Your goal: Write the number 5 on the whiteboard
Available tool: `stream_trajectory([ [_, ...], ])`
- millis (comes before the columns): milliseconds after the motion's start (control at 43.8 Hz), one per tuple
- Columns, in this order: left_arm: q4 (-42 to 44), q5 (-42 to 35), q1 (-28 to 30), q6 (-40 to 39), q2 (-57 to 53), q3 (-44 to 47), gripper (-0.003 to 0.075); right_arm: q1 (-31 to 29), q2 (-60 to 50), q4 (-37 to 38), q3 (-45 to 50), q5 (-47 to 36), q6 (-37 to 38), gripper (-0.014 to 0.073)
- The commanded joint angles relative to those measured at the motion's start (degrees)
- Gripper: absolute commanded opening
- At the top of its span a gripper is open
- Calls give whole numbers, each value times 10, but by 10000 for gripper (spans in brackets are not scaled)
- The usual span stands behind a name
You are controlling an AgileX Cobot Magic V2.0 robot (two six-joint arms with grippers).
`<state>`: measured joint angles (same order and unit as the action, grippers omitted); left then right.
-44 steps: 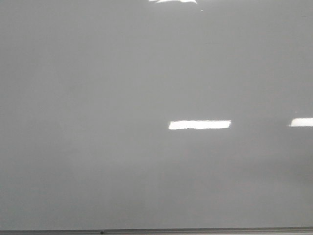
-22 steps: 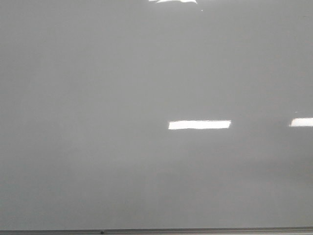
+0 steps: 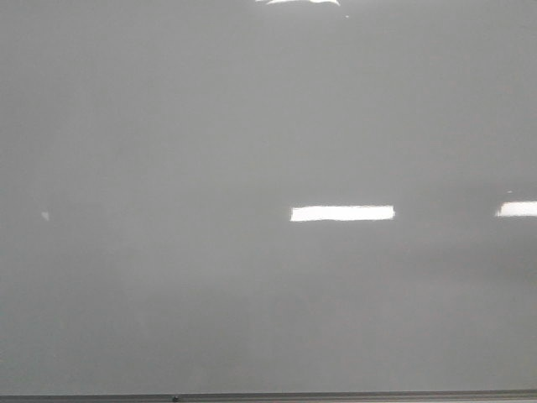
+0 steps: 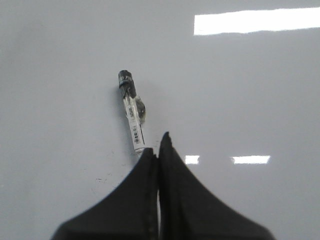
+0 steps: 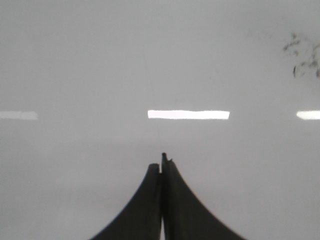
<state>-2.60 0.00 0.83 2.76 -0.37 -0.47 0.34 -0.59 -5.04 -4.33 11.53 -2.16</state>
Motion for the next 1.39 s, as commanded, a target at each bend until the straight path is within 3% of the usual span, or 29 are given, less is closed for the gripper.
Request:
stream_trajectory([
  [0,-6,-20,1,-6,2,-52,-20,-4,-2,0,-69,-10,-5,-70],
  [114,-6,36,1,-6,36,-102,-20,-4,35,0,-122,28,-5,-62],
  [343,-1,101,1,-6,152,-178,-20,-4,133,0,-178,17,-5,-62],
  [571,-1,105,1,-6,194,-192,-12,-3,164,0,-178,2,-5,-22],
  [685,-1,110,1,-6,194,-192,101,-3,164,0,-178,2,-5,140],
  [845,-1,109,1,-6,194,-192,526,-3,164,0,-178,2,-5,492],
  [937,-1,109,1,-6,194,-192,680,-3,164,0,-178,2,-5,607],
  [982,-1,106,1,-6,194,-192,705,-3,164,0,-178,2,-5,632],
  [1371,-2,92,1,-6,239,-199,640,-3,164,0,-178,2,-5,631],
])
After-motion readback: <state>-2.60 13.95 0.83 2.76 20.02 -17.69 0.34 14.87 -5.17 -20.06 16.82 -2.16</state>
